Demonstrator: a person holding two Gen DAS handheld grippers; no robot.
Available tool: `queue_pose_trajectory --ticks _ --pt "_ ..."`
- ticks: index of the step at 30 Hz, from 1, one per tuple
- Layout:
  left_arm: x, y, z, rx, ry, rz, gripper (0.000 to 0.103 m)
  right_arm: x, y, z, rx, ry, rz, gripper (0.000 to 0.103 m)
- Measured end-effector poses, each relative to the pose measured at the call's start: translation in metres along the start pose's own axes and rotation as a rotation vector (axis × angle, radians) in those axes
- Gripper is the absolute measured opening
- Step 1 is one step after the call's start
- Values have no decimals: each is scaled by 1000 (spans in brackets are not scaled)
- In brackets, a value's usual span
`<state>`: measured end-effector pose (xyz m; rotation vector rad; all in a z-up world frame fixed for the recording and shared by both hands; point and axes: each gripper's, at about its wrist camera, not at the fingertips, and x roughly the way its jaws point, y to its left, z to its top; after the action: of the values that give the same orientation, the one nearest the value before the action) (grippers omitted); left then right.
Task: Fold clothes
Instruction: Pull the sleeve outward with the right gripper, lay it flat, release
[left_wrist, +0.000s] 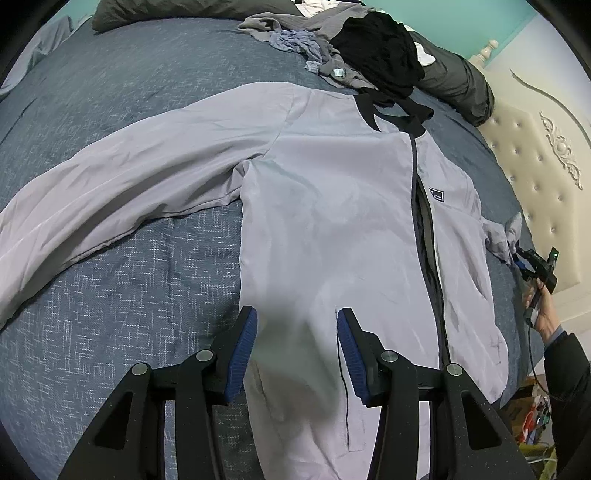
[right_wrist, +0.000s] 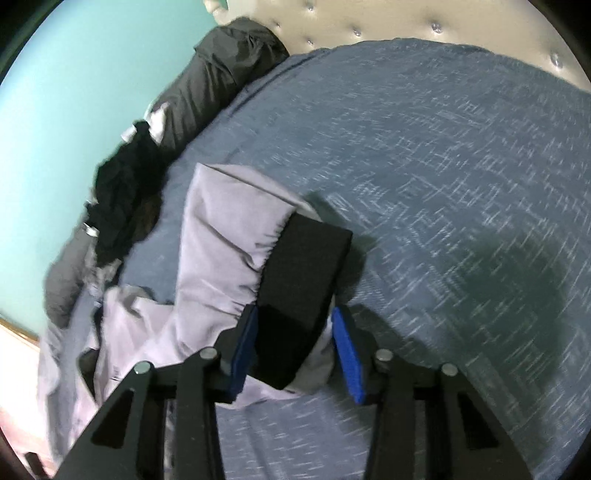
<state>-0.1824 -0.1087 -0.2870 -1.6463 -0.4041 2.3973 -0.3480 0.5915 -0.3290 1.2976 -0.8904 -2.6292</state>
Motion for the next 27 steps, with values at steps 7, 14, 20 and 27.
queue_pose_trajectory --ticks 7,14,20,27 --pt "-2 -2 -2 2 -4 -11 49 -12 0 -6 42 -15 92 41" --pt "-3 -2 -1 -2 -8 -16 49 -19 -3 -8 87 -53 145 41" --pt "-5 -2 -2 -2 -14 -14 49 -24 3 -1 70 -85 109 42" --pt "-5 2 -2 -8 -13 -9 50 -20 10 8 41 -83 83 42"
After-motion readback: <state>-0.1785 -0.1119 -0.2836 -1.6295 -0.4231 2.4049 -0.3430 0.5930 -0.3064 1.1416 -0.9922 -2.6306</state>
